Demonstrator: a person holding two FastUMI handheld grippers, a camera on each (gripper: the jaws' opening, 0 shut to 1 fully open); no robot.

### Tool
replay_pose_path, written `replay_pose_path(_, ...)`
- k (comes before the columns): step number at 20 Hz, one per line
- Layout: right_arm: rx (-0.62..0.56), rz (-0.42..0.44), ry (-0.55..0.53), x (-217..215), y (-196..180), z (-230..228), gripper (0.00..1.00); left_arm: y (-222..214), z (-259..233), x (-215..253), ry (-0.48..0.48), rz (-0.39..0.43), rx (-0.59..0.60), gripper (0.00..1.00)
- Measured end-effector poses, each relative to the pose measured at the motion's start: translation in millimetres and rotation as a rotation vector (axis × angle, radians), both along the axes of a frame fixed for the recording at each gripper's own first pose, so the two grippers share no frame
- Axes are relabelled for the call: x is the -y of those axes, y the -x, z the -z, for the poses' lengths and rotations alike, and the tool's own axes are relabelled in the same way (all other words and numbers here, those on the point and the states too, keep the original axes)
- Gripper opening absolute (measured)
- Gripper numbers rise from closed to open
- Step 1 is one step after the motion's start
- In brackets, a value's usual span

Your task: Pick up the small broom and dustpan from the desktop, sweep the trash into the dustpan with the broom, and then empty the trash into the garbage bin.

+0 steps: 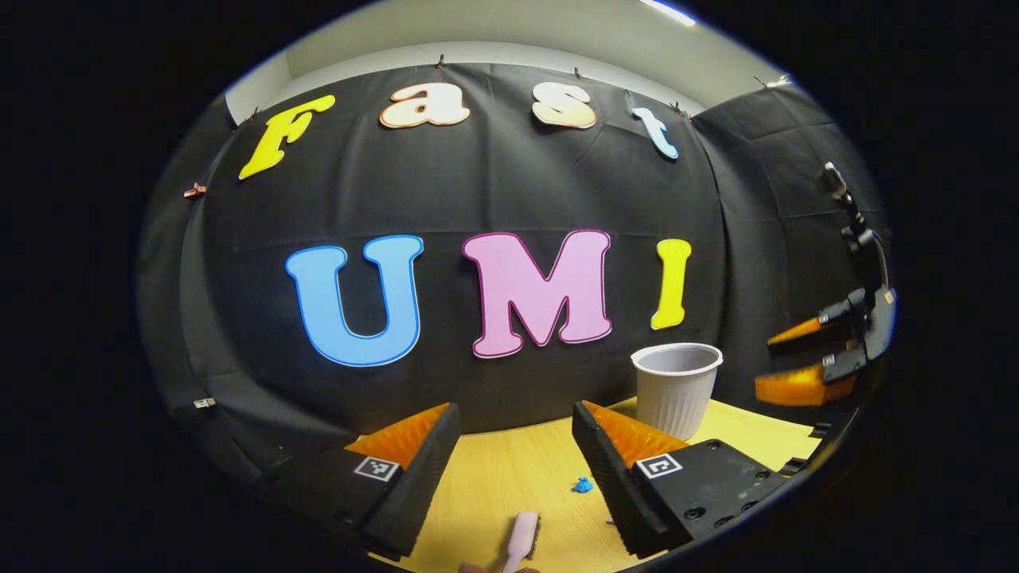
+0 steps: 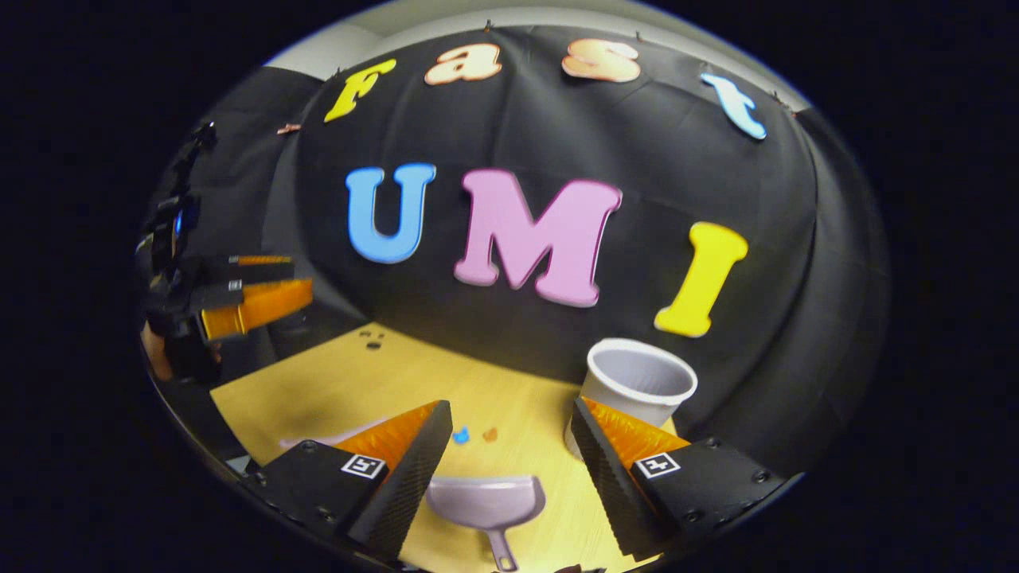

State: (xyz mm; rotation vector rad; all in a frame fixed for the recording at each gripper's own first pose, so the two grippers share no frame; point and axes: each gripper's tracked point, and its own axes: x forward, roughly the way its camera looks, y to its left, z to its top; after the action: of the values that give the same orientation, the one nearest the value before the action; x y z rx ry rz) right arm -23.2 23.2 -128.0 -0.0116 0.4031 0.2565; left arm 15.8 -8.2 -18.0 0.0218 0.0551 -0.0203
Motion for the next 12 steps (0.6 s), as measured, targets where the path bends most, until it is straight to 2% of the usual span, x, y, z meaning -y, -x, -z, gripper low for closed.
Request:
replay_pose_path(3,-0.222,-0.039,0.007,5.1,30.7,73.3,0.97,1.2,5.2,-0.5,0.015,-0.006,-0.012,0.92)
replay_pose_path(6,-0.393,-0.054,0.049,10.6,57.9,135.7,0.97,2.9,15.7,1.5,0.012,-0.011,-0.034,0.92)
replay_pose_path(12,-0.600,-0.130,0.152,7.3,72.6,234.1,0.94,8.0,29.9,2.5,0.009,-0.023,-0.069,0.93)
